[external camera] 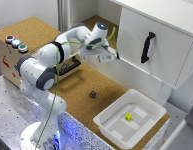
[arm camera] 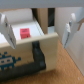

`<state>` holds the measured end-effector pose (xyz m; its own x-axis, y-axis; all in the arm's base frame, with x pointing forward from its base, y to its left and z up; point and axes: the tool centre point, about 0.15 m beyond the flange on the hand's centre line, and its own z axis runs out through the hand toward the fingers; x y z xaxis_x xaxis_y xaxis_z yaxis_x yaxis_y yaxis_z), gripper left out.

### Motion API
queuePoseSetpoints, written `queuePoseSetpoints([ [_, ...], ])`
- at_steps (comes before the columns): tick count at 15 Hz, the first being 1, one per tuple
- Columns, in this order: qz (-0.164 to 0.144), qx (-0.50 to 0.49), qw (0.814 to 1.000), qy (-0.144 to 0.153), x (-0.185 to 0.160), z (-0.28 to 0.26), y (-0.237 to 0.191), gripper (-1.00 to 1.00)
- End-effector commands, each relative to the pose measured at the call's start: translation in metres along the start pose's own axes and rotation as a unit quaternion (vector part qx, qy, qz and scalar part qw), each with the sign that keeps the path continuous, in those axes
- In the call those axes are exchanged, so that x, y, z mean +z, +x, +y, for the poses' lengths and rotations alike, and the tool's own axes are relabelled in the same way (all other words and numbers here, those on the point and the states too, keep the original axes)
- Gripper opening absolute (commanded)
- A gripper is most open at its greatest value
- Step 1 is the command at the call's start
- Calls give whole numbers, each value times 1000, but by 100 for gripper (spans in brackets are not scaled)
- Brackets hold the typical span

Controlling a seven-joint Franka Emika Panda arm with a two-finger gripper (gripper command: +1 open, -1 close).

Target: Go towards the pink block and lift it

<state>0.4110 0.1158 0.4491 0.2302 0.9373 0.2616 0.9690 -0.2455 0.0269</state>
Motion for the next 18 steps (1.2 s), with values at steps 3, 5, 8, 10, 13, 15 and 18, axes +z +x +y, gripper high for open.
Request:
queuePoseSetpoints([
  [3, -36, -81, 995, 37, 27, -12, 108, 100],
  [5, -37, -87, 994, 49, 41, -16, 117, 100],
  [8, -34, -94, 993, 60, 57, -18, 127, 100],
  [10, -41, -96, 993, 56, 63, -20, 133, 100],
  [13, -29, -89, 994, 57, 60, -21, 132, 100],
  [15, -32, -110, 991, 66, 67, -29, 139, 100],
  [18, -44, -120, 988, 90, 93, -38, 145, 100],
])
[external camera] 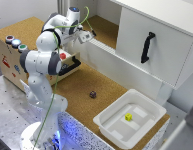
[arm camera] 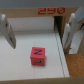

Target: Go towards the pink block and lift it

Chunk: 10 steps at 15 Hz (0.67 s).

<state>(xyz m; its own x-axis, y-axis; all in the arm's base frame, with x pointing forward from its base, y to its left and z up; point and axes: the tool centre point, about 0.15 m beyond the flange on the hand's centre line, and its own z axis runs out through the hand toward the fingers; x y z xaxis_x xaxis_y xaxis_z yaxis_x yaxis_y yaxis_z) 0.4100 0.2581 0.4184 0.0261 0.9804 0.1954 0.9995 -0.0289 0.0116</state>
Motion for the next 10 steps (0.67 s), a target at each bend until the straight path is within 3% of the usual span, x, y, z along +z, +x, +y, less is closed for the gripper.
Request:
queuePoseSetpoints([
  [1, -4, -12, 998, 62, 35, 5, 22, 100],
  [10, -23, 18, 998, 63, 94, 22, 25, 100],
])
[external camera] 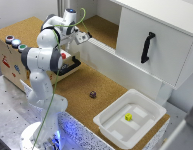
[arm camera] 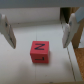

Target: Go towards the pink block and lift it

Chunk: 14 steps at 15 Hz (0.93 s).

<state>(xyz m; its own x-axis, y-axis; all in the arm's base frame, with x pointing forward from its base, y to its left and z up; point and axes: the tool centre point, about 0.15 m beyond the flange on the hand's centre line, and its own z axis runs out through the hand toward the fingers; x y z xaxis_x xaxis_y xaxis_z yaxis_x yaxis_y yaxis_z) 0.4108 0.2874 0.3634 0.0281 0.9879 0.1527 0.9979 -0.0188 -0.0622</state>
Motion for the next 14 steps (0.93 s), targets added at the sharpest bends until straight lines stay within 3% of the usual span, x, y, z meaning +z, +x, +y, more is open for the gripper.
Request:
queuePoseSetpoints([
  [1, 2, 21, 999, 30, 38, 29, 9, 100],
  [5, -21, 10, 999, 24, 47, 35, 21, 100],
  [6, -25, 10, 999, 21, 47, 35, 21, -100],
  [14, -39, 15, 999, 22, 39, 11, 4, -100],
])
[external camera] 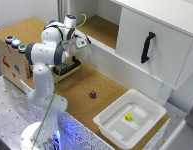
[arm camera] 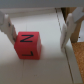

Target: Go towards the pink block and lift it

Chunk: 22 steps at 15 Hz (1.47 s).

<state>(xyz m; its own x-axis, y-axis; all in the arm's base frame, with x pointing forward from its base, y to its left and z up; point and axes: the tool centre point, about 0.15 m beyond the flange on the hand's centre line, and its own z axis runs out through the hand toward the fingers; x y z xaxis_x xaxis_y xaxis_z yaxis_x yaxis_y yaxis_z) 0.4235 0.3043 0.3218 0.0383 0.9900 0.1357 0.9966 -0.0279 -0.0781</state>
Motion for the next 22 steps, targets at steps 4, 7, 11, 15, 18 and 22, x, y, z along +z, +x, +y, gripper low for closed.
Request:
queuePoseSetpoints([
  [4, -28, 22, 999, 11, -8, -11, -13, -100],
  [7, 3, 43, 999, -24, -33, -7, -18, -100],
  [11, 44, 51, 996, -57, -69, -1, -25, -100],
  [15, 38, 7, 997, -74, -101, -3, -17, -100],
  [18, 27, -15, 996, -89, -125, -5, -14, -100],
  [22, 26, -48, 995, -89, -145, -9, 12, -100],
])
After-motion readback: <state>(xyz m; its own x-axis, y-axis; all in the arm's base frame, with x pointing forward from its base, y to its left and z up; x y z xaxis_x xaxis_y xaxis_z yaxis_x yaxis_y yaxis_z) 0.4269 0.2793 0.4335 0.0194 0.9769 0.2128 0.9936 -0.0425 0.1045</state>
